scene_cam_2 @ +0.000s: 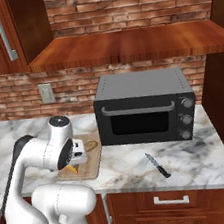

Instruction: Retrieve the sausage and cheese from the fridge and place them on the cutting board on the counter.

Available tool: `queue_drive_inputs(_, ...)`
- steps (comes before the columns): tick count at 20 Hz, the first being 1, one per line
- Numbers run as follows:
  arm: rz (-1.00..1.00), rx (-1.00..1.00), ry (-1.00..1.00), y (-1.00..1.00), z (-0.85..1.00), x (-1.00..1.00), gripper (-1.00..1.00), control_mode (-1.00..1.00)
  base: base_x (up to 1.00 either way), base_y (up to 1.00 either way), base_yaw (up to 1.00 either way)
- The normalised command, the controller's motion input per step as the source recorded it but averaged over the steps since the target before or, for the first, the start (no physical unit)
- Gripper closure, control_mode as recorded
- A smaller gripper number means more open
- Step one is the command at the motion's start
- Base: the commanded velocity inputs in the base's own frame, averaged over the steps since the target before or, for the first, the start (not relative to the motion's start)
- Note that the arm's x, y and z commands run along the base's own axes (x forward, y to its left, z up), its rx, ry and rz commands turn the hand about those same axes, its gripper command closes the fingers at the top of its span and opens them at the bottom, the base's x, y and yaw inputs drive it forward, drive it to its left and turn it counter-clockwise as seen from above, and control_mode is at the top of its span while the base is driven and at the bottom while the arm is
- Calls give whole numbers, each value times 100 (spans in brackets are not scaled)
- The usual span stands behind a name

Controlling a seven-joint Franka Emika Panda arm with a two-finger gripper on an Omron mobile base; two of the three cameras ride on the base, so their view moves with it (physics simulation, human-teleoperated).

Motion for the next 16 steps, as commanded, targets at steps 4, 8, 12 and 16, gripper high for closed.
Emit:
queue_drive_inputs(4,0,0,0,0,0,0,-100,-100,0,0,0)
queue_drive_inputs(8,0,0,0,0,0,0,-100,-100,0,0,0)
queue_drive_inputs(12,0,0,0,0,0,0,-100,100,0,0,0)
queue_drive_inputs(16,0,0,0,0,0,0,-100,100,-1,0,0)
